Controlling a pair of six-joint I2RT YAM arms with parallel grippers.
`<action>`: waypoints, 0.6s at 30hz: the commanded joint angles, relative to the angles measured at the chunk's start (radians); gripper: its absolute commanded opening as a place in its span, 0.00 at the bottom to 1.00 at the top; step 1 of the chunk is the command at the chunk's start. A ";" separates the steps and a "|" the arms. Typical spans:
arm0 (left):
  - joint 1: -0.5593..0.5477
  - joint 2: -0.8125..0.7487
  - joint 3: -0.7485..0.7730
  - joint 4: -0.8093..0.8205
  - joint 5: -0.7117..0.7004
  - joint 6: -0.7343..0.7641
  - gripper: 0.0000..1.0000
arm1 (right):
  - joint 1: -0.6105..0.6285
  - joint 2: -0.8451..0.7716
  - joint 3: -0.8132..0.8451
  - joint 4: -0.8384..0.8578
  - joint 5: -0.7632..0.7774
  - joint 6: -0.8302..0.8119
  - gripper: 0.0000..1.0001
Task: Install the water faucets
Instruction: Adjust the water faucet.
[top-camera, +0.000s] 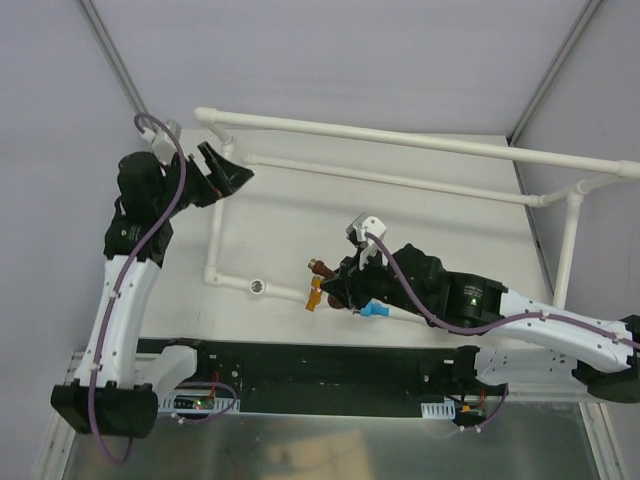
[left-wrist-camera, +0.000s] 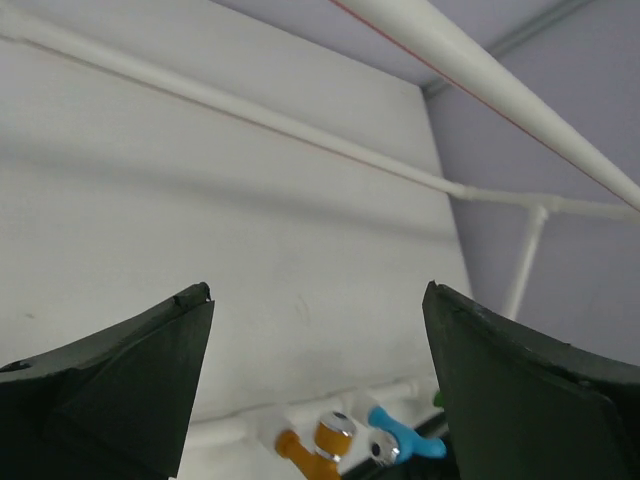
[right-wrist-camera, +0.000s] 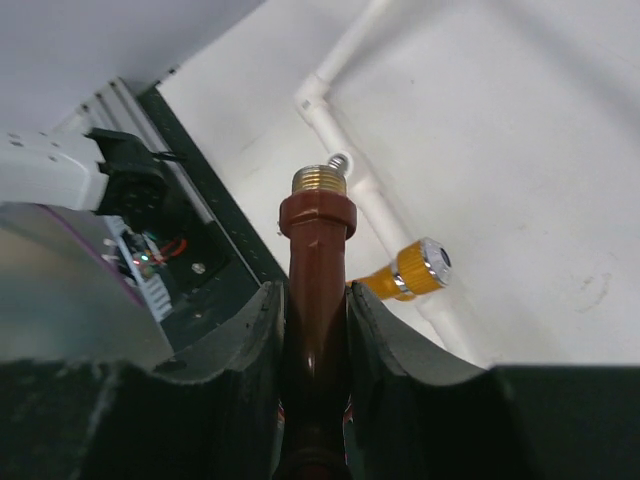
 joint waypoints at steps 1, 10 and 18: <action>-0.136 -0.150 -0.179 0.120 0.163 -0.274 0.89 | -0.037 -0.036 0.016 0.158 -0.136 0.120 0.00; -0.466 -0.298 -0.327 0.203 -0.009 -0.395 0.89 | -0.048 0.040 0.100 0.181 -0.189 0.162 0.00; -0.585 -0.284 -0.332 0.224 -0.061 -0.418 0.89 | -0.054 0.073 0.127 0.169 -0.153 0.162 0.00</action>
